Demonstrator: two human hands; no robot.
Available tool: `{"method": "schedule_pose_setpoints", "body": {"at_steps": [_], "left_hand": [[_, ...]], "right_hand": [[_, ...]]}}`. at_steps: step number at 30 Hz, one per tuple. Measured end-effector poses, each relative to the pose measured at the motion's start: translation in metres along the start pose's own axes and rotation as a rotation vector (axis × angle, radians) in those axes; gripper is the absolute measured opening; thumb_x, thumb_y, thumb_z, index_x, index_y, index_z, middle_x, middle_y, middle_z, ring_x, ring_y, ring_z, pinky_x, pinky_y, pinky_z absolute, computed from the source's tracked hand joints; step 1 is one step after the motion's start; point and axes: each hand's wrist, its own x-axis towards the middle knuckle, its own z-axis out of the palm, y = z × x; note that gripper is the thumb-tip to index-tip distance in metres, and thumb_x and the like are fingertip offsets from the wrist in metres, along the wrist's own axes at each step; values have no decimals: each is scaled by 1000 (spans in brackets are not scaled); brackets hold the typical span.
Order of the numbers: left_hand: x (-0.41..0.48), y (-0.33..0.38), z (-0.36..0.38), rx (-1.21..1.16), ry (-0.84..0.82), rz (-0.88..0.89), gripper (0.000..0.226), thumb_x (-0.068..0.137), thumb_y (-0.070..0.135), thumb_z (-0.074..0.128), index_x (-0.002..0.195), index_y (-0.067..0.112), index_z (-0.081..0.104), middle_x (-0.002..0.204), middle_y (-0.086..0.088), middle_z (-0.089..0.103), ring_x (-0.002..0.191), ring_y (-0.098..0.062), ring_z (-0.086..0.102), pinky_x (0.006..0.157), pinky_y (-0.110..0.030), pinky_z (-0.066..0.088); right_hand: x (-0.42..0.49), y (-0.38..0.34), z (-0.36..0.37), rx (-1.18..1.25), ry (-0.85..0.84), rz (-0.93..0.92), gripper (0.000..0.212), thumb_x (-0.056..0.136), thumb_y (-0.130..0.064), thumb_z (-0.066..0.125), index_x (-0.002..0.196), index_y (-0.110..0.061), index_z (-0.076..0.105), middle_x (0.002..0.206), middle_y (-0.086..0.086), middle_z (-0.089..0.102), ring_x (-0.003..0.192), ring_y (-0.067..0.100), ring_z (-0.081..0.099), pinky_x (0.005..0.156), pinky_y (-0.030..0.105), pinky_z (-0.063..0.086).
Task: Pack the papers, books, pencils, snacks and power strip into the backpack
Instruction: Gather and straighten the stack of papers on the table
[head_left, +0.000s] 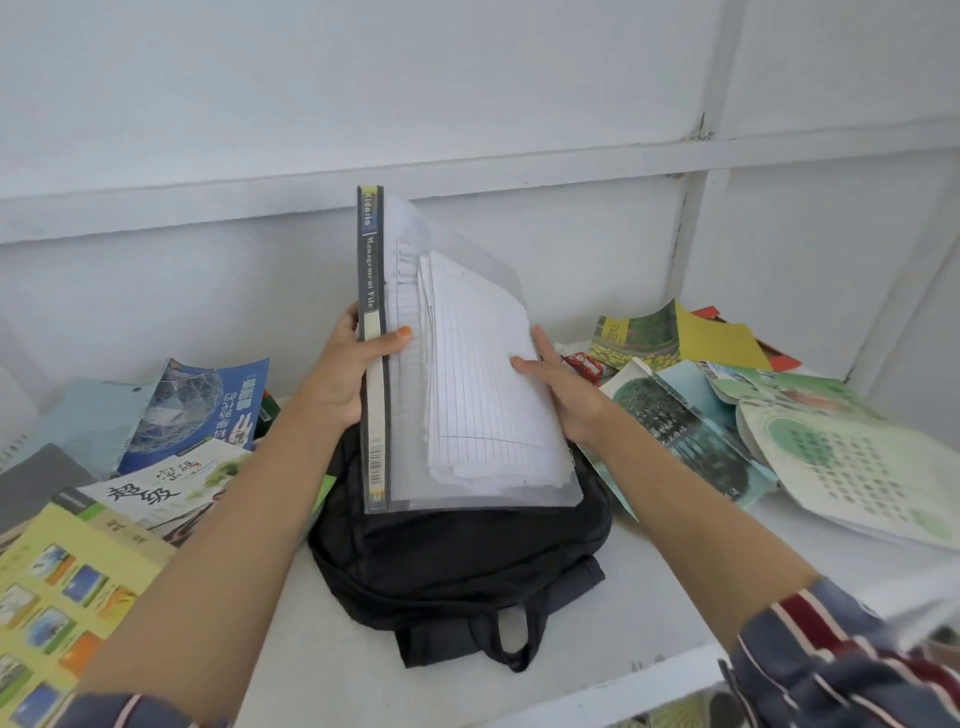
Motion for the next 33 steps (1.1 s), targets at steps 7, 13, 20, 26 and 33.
{"method": "schedule_pose_setpoints", "body": {"at_steps": [7, 13, 20, 26, 33], "left_hand": [[12, -1, 55, -31, -126, 21, 76, 65, 2, 71, 134, 13, 40, 109, -7, 64, 90, -18, 67, 73, -34, 58], [26, -36, 125, -21, -152, -24, 101, 64, -1, 73, 145, 27, 20, 124, -6, 55, 111, -22, 57, 86, -41, 51], [48, -88, 216, 86, -180, -44, 71, 81, -9, 63, 130, 36, 41, 129, 0, 49, 107, -15, 55, 76, -27, 53], [65, -135, 243, 189, -140, -126, 48, 80, -4, 66, 115, 28, 60, 135, 1, 47, 126, -19, 44, 99, -28, 45], [74, -152, 243, 227, -63, -283, 45, 79, -3, 68, 113, 26, 60, 132, -10, 50, 121, -30, 50, 100, -42, 45]], "right_hand": [[-37, -27, -58, 16, 203, -201, 87, 76, -14, 74, 143, -43, 26, 131, 0, 53, 109, 20, 61, 89, 39, 51], [-76, -63, -136, -122, 346, -290, 54, 80, 8, 63, 128, -16, 55, 117, -5, 59, 99, 11, 61, 72, 18, 55], [-88, -93, -238, -267, 436, -152, 41, 80, 8, 62, 115, -13, 63, 114, 2, 60, 90, 12, 62, 70, 23, 51], [-70, -85, -288, -298, 429, -31, 40, 80, 9, 61, 114, -12, 63, 115, 7, 60, 92, 20, 61, 74, 30, 50], [-49, -67, -299, -237, 399, 77, 38, 83, 8, 58, 115, -11, 61, 103, 5, 62, 89, 24, 61, 72, 35, 51]]}}
